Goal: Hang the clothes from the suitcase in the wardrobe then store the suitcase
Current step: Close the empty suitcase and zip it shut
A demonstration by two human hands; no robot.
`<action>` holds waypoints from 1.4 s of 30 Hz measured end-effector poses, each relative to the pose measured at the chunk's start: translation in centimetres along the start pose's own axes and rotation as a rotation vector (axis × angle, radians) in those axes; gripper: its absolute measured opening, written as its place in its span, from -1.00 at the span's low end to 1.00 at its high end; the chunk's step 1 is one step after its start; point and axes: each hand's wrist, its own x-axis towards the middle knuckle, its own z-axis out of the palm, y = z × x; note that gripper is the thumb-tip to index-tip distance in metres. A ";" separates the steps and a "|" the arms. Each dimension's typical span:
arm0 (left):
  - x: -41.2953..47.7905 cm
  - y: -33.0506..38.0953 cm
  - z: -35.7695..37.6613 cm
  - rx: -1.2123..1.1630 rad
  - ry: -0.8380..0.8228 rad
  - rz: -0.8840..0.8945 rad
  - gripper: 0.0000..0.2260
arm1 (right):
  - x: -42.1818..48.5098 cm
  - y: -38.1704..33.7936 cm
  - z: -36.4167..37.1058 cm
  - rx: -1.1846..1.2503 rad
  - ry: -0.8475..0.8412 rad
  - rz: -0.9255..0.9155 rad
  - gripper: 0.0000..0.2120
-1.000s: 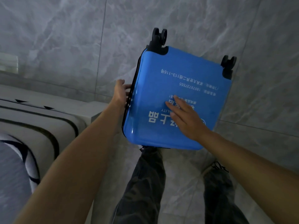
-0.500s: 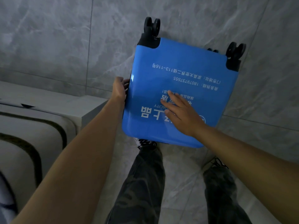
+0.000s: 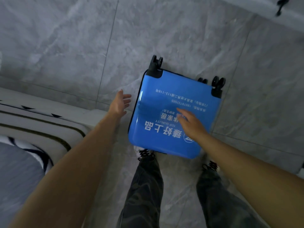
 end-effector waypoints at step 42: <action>12.2 3.0 7.8 -0.099 0.062 -0.182 -0.70 | 15.7 13.3 -12.3 1.044 0.176 0.620 -0.63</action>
